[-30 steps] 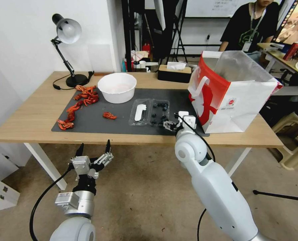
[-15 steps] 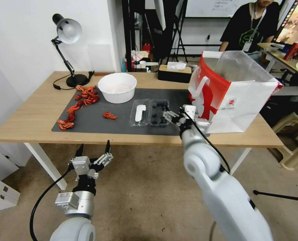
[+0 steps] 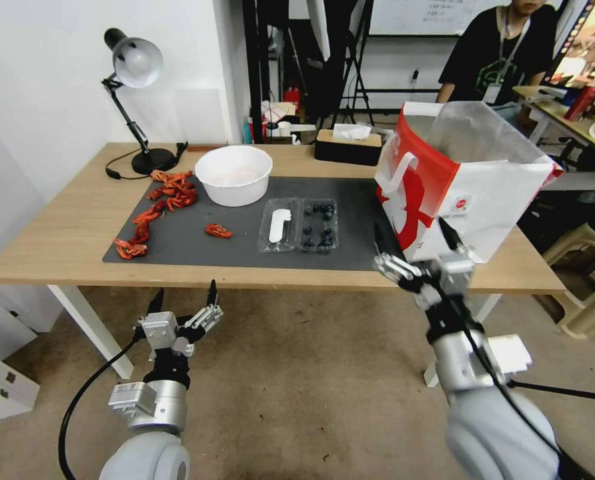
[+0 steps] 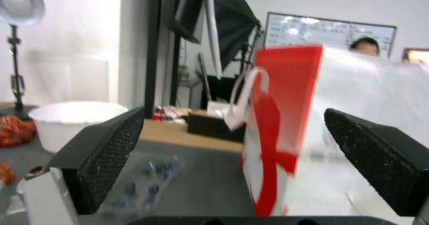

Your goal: Close the takeout container lid, then place the container into the takeout bag.

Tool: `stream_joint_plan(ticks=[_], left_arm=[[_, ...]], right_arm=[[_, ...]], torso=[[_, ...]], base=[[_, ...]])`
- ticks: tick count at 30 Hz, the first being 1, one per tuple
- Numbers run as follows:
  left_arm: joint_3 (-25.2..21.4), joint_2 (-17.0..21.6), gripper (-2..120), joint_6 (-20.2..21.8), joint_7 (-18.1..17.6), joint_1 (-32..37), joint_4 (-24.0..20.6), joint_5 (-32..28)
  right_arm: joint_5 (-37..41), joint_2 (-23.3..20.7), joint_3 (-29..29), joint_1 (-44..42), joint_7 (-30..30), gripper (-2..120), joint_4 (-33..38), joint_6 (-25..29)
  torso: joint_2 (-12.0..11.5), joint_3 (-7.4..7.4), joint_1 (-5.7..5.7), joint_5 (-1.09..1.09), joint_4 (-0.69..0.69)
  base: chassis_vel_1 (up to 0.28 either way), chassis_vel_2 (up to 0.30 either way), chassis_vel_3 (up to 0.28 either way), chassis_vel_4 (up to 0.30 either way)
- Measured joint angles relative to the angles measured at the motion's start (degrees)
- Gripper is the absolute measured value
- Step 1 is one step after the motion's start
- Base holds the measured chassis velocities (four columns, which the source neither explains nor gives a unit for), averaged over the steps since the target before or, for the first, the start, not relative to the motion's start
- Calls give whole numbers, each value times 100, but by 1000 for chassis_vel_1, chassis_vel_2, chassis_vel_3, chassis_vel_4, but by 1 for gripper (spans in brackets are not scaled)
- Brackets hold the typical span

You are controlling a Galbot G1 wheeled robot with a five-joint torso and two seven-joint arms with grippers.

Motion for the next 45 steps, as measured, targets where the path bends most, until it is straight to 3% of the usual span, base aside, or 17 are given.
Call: stream_joint_plan(ticks=[7,18,23,27,28,30,31,35,36,39,40,42,44,45], left_arm=[[4,16,100,-70,-12,55,-49,-2],[49,98,100,-179,-43,91,-54,-2],[264,374,100,-204,-102,-20,-47,-328],[811,1183,100,-203,-335,-408,143,-1697],[811,1183,100,-203,-335,-408,143,-1697],[993,1489,100,-178,-429,-623,209,-2394],[993,1489,100,-178,-429,-623,209,-2394],[1325,1830,100,62,-719,-1231,250,-3665],[1325,1830,100,62,-719,-1231,250,-3665],[1601,2020,100,491,-1338,-1700,153,-4978],[1601,2020,100,491,-1338,-1700,153,-4978],[1780,2065,100,776,-1812,-2005,135,-5948],[1827,2065,100,816,-1922,-2094,149,-6181],[1928,2047,100,871,-2111,-2296,230,-6571]], right_arm=[[-482,225,-400,-606,233,100,-454,544],[-530,354,-580,-639,299,100,-693,628],[-514,385,-578,-637,303,100,-697,628],[-481,377,-556,-624,310,100,-726,625],[-481,377,-556,-624,310,100,-726,625],[-466,371,-580,-554,311,100,-785,617],[-466,371,-580,-554,311,100,-785,617],[-466,437,-574,-553,311,100,-832,609],[-466,437,-574,-553,311,100,-832,609],[-480,509,-531,-583,315,100,-860,606],[-480,509,-531,-583,315,100,-860,606],[-498,553,-500,-593,316,100,-888,605],[-504,568,-489,-595,317,100,-897,604],[-514,597,-474,-599,318,100,-907,603]], torso=[[-1,1,0,0,1],[-1,1,2,0,1],[-1,1,1,0,1],[0,1,1,-1,-1],[0,1,1,-1,-1],[-1,2,1,-1,2],[-1,2,1,-1,2],[-1,1,2,0,-1],[-1,1,2,0,-1],[-1,1,2,1,0],[-1,1,2,1,0],[-1,2,1,0,0],[-1,2,1,0,0],[-1,2,2,1,0]], base=[[0,0,0,0],[0,0,0,0],[0,0,0,0],[0,0,0,0],[0,0,0,0],[0,0,0,0],[0,0,0,0],[0,0,0,0],[0,0,0,0],[0,0,0,0],[0,0,0,0],[0,0,0,0],[0,0,0,0],[0,0,0,0]])
